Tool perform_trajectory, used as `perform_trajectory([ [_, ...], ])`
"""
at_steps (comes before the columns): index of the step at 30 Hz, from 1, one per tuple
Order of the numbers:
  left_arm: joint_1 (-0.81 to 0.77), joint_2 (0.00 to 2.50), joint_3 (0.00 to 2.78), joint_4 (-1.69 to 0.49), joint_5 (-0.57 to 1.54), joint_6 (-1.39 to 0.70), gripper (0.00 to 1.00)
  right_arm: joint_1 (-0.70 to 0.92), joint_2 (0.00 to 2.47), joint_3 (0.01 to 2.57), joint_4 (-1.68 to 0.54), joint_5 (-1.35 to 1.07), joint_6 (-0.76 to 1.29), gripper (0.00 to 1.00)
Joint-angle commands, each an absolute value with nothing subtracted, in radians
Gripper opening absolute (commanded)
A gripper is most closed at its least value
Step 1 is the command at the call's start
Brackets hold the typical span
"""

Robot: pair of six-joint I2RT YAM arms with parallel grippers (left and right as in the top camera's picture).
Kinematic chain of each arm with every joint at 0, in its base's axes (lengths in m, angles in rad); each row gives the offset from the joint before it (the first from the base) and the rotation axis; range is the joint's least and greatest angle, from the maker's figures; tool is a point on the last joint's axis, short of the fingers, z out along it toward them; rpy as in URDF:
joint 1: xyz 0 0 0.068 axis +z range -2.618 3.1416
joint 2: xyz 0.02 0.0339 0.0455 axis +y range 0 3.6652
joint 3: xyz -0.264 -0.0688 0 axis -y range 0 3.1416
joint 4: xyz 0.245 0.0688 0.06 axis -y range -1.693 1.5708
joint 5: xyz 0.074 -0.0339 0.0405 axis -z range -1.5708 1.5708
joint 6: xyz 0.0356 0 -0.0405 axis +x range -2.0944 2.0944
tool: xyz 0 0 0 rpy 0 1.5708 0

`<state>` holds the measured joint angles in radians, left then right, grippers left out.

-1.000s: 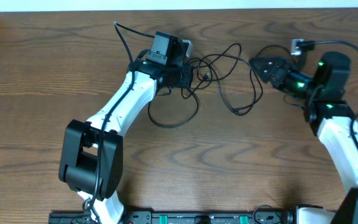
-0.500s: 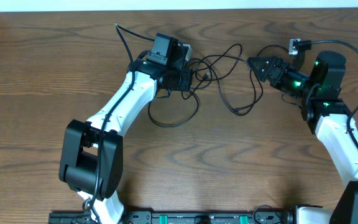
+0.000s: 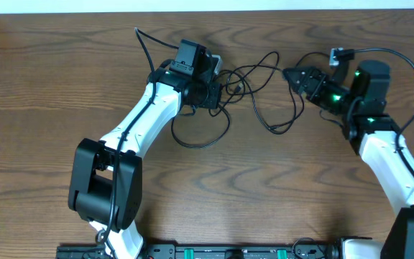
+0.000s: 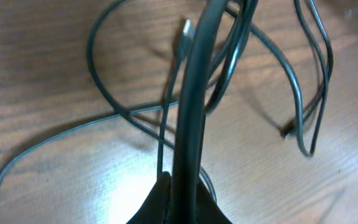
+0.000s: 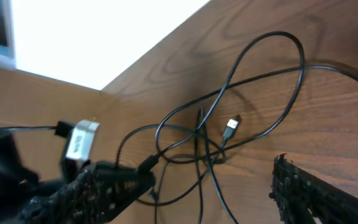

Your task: Untangle cables

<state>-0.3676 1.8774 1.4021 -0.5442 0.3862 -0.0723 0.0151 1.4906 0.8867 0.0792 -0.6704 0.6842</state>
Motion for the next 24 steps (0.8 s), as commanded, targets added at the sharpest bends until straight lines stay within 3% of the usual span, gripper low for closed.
perform_trajectory([
  [1,-0.37,1.809,1.411,-0.579,0.433,0.01,0.08,0.065,1.547,0.894,0.099,-0.566,0.738,0.88],
  [14,-0.422,1.697,1.411,-0.614,0.437,0.049,0.08,0.188,1.847,0.894,0.509,-0.547,1.06,0.78],
  [24,-0.47,1.7,1.411,-0.62,0.429,0.049,0.08,0.229,1.95,0.894,0.595,-0.47,1.175,0.77],
])
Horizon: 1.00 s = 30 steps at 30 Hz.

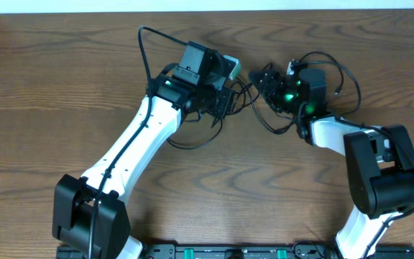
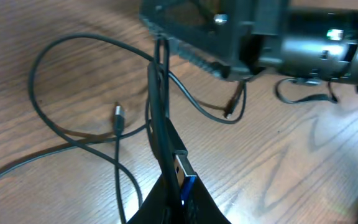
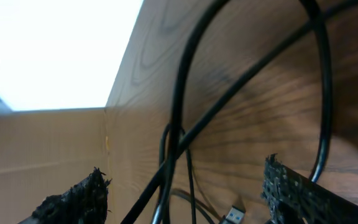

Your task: Untangle cables

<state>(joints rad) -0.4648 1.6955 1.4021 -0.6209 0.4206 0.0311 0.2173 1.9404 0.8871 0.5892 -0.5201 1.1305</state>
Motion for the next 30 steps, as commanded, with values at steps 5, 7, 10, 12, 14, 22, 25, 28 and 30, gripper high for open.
perform_trajectory([
  [5,-0.471,1.7,1.411,-0.62,0.429,0.049,0.08,0.23,1.949,0.894,0.639,-0.436,1.182,0.6],
  [7,-0.471,1.7,1.411,-0.62,0.409,0.049,0.07,0.23,1.949,0.894,0.644,-0.436,1.182,0.36],
  [10,-0.471,1.7,1.411,-0.62,0.362,0.049,0.08,0.23,1.949,0.894,0.643,-0.44,1.181,0.22],
  [12,-0.471,1.7,1.411,-0.62,0.344,0.049,0.08,0.229,1.949,0.894,0.638,-0.44,1.181,0.18],
  [14,-0.471,1.7,1.411,-0.621,0.346,0.049,0.08,0.225,1.949,0.894,0.636,-0.446,1.181,0.12],
  [22,-0.471,1.7,1.411,-0.622,0.355,0.047,0.08,0.222,1.949,0.894,0.622,-0.417,1.162,0.17],
  [25,-0.471,1.7,1.411,-0.625,0.358,0.039,0.08,0.224,1.95,0.894,0.613,-0.385,1.163,0.22],
  [28,-0.475,1.7,1.411,-0.625,0.363,0.033,0.08,0.238,1.95,0.894,0.617,-0.331,1.162,0.27],
  [30,-0.477,1.7,1.411,-0.625,0.371,0.032,0.08,0.245,1.95,0.894,0.617,-0.304,1.163,0.21],
])
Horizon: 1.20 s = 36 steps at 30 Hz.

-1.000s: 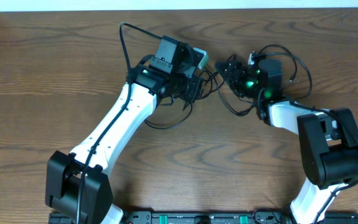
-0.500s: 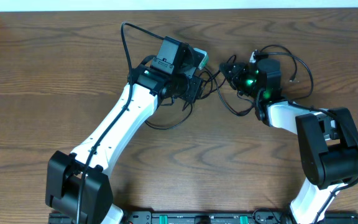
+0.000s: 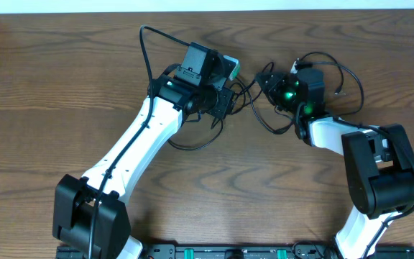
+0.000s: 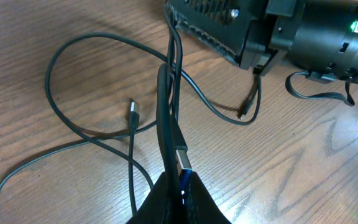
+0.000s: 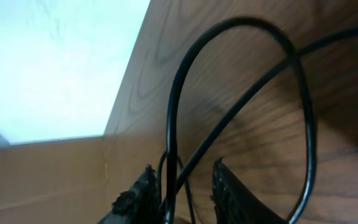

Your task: Untangle cables

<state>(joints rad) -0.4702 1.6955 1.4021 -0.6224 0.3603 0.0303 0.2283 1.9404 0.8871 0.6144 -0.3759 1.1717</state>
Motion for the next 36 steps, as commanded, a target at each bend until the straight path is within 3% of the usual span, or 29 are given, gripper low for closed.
perform_trajectory([
  [1,-0.478,1.7,1.411,-0.625,0.379,0.032,0.08,0.246,1.95,0.894,0.617,-0.297,1.162,0.21],
  [9,-0.479,1.7,1.411,-0.625,0.419,0.032,0.08,0.253,1.95,0.894,0.618,-0.225,1.162,0.17],
  [15,-0.479,1.7,1.411,-0.629,0.419,0.032,0.08,0.27,1.95,0.894,0.646,-0.176,1.163,0.33],
  [17,-0.479,1.7,1.411,-0.629,0.419,0.032,0.08,0.277,1.95,0.894,0.657,-0.158,1.163,0.33],
  [22,-0.479,1.7,1.411,-0.636,0.419,0.032,0.08,0.299,1.95,0.894,0.664,-0.128,1.163,0.27],
  [25,-0.479,1.7,1.411,-0.646,0.419,0.033,0.08,0.305,1.95,0.894,0.663,-0.11,1.163,0.04],
  [26,-0.479,1.7,1.411,-0.649,0.418,0.033,0.07,0.305,1.95,0.894,0.663,-0.111,1.163,0.01],
  [36,-0.479,1.7,1.411,-0.65,0.302,0.033,0.08,0.212,1.919,0.894,0.656,-0.398,1.076,0.01],
])
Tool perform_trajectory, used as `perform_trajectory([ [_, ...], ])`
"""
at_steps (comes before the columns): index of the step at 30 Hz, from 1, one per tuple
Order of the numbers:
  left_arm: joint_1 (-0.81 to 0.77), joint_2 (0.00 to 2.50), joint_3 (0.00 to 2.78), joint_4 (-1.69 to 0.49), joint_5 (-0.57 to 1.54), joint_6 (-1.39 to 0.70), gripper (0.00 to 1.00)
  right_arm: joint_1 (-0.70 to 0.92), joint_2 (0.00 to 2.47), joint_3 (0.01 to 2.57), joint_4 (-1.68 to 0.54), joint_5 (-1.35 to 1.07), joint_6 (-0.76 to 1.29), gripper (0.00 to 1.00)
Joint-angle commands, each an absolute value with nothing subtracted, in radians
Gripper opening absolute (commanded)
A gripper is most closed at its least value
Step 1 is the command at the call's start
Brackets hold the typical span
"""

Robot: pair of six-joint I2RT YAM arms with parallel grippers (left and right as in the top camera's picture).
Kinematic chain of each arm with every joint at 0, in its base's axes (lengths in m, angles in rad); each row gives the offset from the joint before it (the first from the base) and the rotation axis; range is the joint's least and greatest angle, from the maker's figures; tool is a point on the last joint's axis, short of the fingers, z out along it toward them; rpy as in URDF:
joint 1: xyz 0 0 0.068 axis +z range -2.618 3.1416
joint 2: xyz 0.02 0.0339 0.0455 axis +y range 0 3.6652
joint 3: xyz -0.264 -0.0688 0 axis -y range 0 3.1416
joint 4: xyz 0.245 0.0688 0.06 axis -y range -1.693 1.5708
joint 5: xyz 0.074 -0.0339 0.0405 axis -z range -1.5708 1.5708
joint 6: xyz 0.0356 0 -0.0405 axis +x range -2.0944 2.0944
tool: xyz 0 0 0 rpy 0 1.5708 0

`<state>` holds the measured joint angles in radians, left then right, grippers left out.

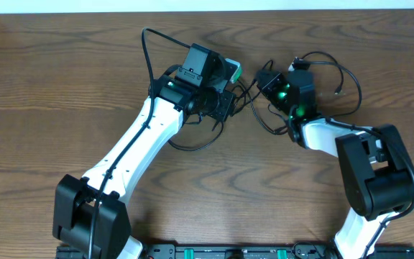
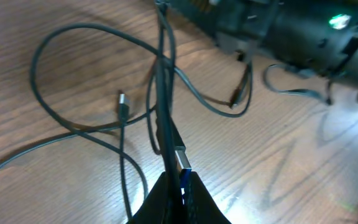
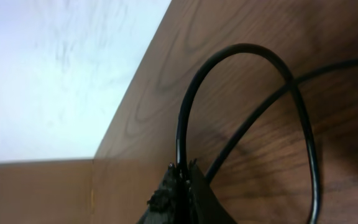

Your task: Untangle cables

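Observation:
Thin black cables [image 1: 244, 86] lie tangled on the wooden table between my two grippers. My left gripper [image 2: 178, 180] is shut on a thick black cable with a blue USB plug [image 2: 180, 160]; the cable runs up toward the right arm. A loose small plug [image 2: 122, 102] lies on the wood to its left. My right gripper [image 3: 182, 171] is shut on a black cable loop [image 3: 241, 81] that arches over the table. In the overhead view the left gripper [image 1: 225, 97] and right gripper [image 1: 264, 78] sit close together at the tangle.
A cable loop [image 1: 192, 140] trails toward the front below the left wrist. More cable and a small connector [image 1: 340, 90] lie right of the right wrist. The table's far edge [image 1: 207, 10] meets a white wall.
My right gripper's jaws stood a little apart around the cable loop; now they are shut on it. The left gripper still holds its USB cable, almost unmoved.
At first my right gripper stood open far right of the tangle, the left shut on a cable at it. Then the right arm was at the tangle, jaws wide around a loop. The jaws narrowed and now pinch that loop.

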<state>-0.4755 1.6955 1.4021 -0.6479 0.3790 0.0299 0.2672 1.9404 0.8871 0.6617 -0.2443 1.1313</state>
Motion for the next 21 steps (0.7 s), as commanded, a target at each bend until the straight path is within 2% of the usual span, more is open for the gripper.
perform_trajectory([
  [1,-0.479,1.7,1.411,-0.65,0.272,0.033,0.08,0.191,1.909,0.894,0.655,-0.442,1.076,0.01],
  [4,-0.479,1.7,1.411,-0.65,0.103,0.033,0.08,0.099,1.86,0.894,0.599,-0.574,1.076,0.01],
  [8,-0.477,1.7,1.411,-0.65,-0.041,0.033,0.08,0.017,1.787,0.894,0.448,-0.62,1.015,0.01],
  [21,-0.473,1.712,1.411,-0.596,-0.065,0.033,0.08,-0.093,1.375,0.894,0.094,-0.62,0.787,0.01],
])
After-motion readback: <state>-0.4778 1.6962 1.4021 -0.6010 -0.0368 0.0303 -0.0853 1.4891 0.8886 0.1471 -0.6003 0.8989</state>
